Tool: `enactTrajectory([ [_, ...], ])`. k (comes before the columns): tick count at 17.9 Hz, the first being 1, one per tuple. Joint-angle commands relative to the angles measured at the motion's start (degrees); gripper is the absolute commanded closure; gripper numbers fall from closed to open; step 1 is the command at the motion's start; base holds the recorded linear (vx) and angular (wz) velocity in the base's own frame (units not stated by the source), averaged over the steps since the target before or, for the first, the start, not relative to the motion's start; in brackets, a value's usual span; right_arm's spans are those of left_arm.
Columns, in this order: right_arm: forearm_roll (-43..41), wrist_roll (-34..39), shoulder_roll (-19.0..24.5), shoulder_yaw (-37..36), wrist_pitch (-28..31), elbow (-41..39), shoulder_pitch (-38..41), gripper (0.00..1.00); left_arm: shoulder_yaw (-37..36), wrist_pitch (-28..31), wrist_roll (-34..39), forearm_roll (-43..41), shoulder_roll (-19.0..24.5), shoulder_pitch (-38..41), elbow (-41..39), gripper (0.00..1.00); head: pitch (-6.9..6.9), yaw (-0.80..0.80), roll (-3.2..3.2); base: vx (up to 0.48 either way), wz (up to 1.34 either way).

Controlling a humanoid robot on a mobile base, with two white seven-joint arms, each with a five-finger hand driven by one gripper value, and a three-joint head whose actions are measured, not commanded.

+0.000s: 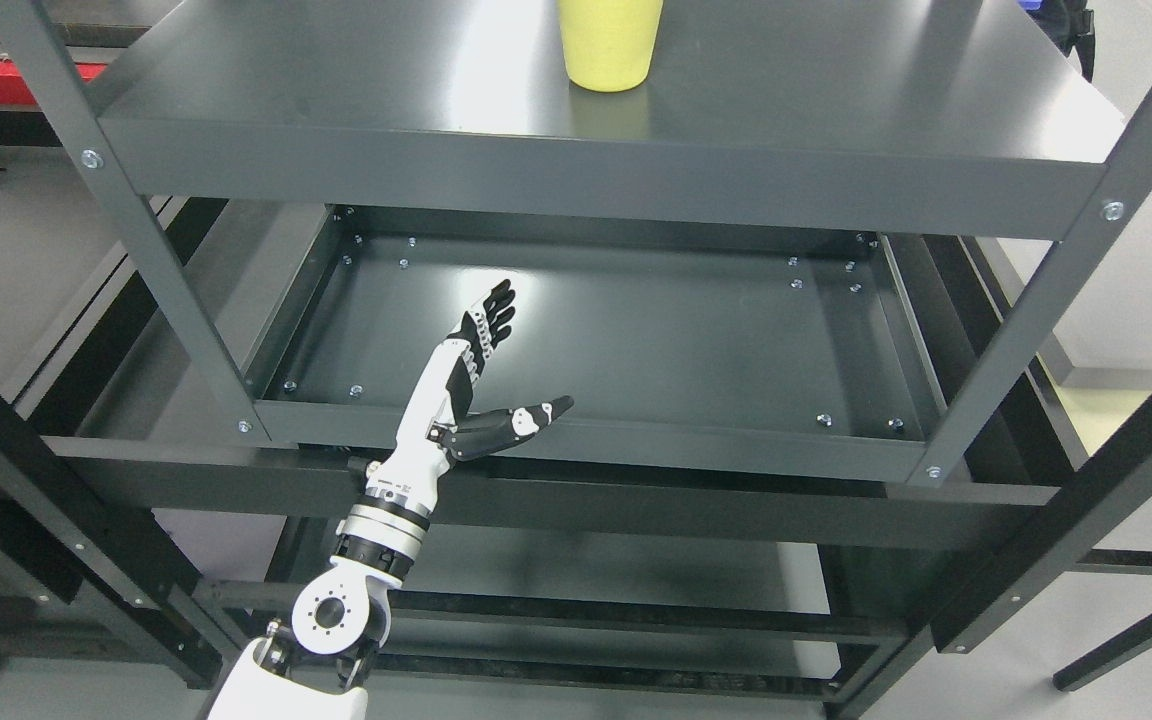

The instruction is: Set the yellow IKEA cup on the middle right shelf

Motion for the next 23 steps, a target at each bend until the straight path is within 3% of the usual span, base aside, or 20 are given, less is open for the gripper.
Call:
enactTrajectory([
  [1,-1.4,0.0,-1.0,1.0,0.0,0.0,0.8,0.01,3.1,4.4,5.0,-1.9,-2.1,2.3,-9.1,0.01,0.00,0.00,0.00,0.000,0.00],
  [23,-1.4,0.0,-1.0,1.0,0.0,0.0,0.8,0.01,3.3,1.6,5.3,-1.7,-2.1,5.6,-10.9,0.01,0.00,0.00,0.00,0.000,0.00],
])
